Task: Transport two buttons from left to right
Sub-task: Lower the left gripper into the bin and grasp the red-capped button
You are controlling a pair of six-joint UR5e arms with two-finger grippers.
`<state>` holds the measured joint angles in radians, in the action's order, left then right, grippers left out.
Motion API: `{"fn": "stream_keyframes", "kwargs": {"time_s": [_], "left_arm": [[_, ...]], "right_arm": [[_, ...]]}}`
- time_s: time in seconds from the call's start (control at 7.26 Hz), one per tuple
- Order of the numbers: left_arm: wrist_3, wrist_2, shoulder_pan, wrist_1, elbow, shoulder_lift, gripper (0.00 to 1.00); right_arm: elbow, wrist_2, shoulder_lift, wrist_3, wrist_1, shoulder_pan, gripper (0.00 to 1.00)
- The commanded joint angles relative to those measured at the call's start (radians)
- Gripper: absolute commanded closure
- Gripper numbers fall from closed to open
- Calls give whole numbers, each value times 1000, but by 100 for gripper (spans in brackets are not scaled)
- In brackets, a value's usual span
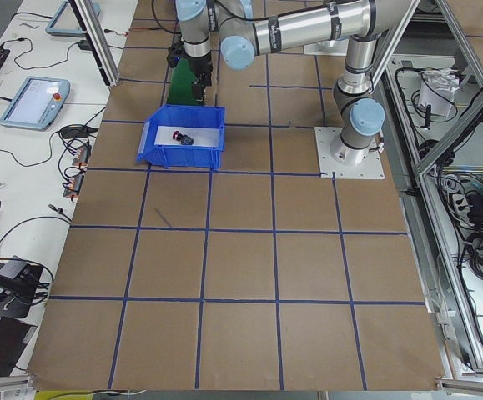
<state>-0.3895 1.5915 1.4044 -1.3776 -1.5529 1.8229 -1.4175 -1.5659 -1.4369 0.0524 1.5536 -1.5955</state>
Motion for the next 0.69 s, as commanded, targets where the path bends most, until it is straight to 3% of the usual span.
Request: {"fn": "stream_keyframes", "kwargs": {"time_s": [0.0,0.28,0.55], "left_arm": [[-43,1,-19,121,26,152,0],[-81,1,-16,247,27,252,0],[-169,-7,-21,255,22,289,0]], "right_arm": [[-1,1,1,0,16,0,0],[0,3,3,0,14,0,0],[-1,3,3,0,10,0,0]]}}
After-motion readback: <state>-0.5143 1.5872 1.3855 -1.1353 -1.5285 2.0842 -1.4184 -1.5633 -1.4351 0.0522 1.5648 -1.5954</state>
